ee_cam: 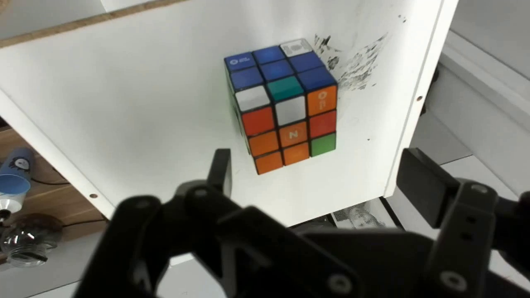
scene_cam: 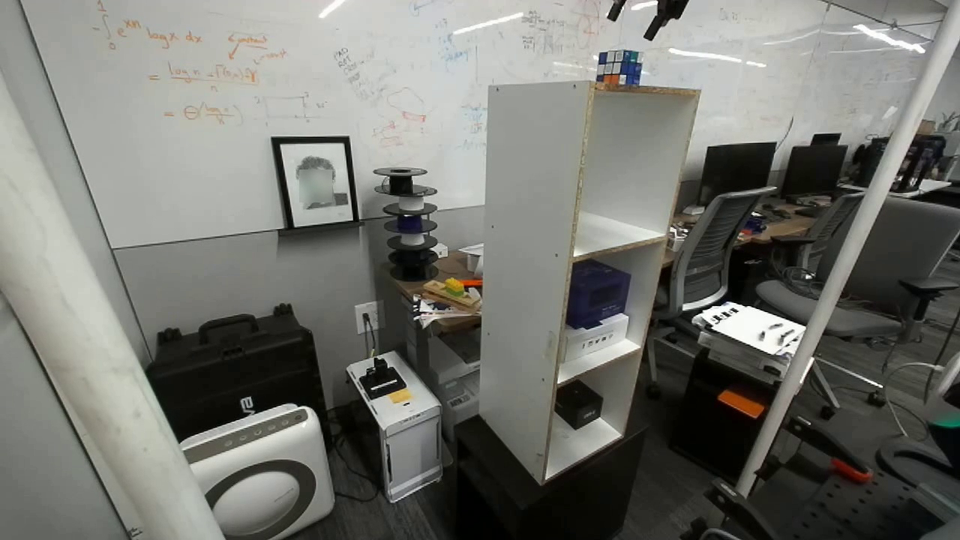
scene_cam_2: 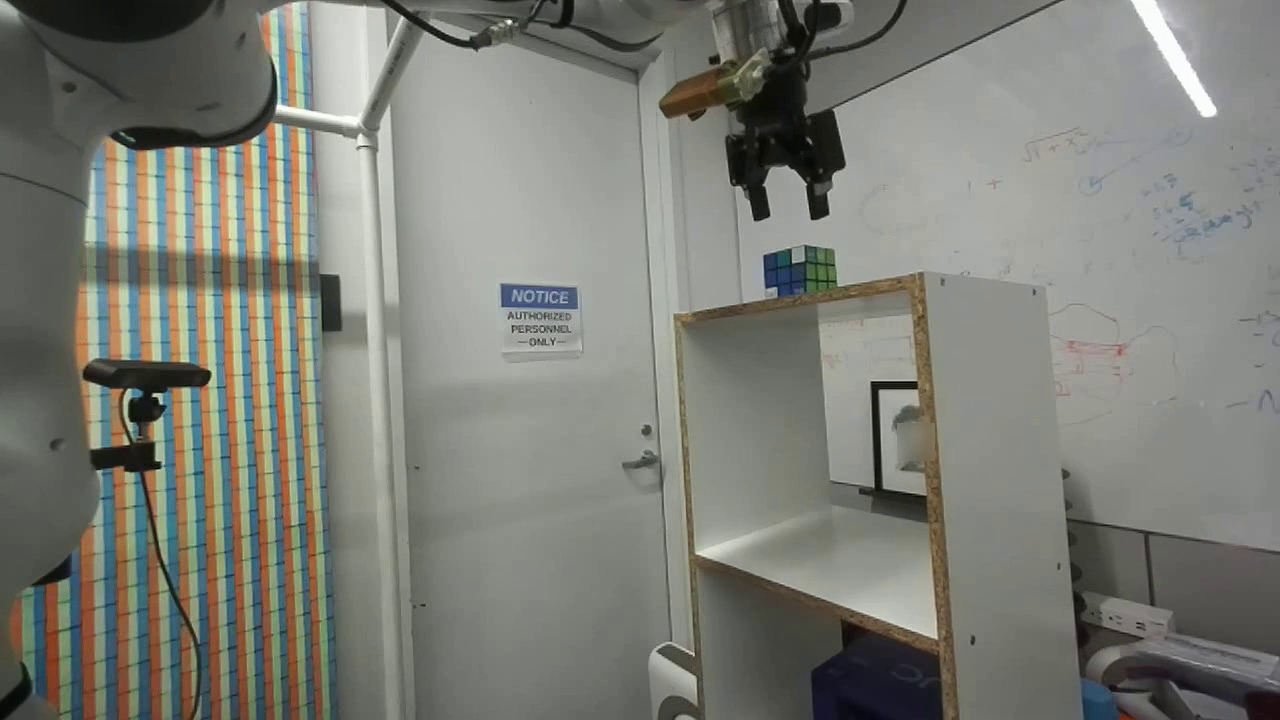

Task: Put the Rubik's cube on top of the shelves

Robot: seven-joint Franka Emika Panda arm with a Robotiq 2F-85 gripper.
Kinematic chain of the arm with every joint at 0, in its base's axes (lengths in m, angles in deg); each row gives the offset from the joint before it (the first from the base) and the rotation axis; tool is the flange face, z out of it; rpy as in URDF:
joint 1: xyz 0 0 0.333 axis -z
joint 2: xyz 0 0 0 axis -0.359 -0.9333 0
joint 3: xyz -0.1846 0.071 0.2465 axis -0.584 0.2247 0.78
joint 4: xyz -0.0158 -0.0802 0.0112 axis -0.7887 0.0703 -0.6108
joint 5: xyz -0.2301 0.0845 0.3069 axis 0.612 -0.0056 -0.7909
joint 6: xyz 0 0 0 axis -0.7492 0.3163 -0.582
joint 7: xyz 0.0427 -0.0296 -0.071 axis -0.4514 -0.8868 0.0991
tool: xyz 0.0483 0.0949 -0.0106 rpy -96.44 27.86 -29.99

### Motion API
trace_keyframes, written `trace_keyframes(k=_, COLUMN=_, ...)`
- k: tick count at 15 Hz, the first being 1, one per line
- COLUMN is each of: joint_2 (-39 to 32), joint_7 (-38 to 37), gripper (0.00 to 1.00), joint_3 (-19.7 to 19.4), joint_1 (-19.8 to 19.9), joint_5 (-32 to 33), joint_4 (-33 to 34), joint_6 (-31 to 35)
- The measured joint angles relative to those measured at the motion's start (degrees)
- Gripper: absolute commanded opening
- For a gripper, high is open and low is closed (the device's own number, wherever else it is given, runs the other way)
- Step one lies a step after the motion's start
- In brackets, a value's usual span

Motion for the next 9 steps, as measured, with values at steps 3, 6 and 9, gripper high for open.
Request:
trace_keyframes(k=3, joint_2=3.05, joint_7=-0.25, gripper=1.00, joint_3=-0.21, joint_1=0.08, joint_5=0.33, joint_4=-0.03, joint_6=-4.66)
trace_keyframes(k=6, joint_2=6.25, joint_7=-0.26, gripper=1.00, joint_3=-1.38, joint_1=1.00, joint_5=0.87, joint_4=-0.09, joint_6=-13.24)
trace_keyframes(k=9, joint_2=9.52, joint_7=0.04, gripper=1.00, joint_3=-2.76, joint_1=2.11, joint_5=2.56, joint_4=-0.87, joint_6=-21.68)
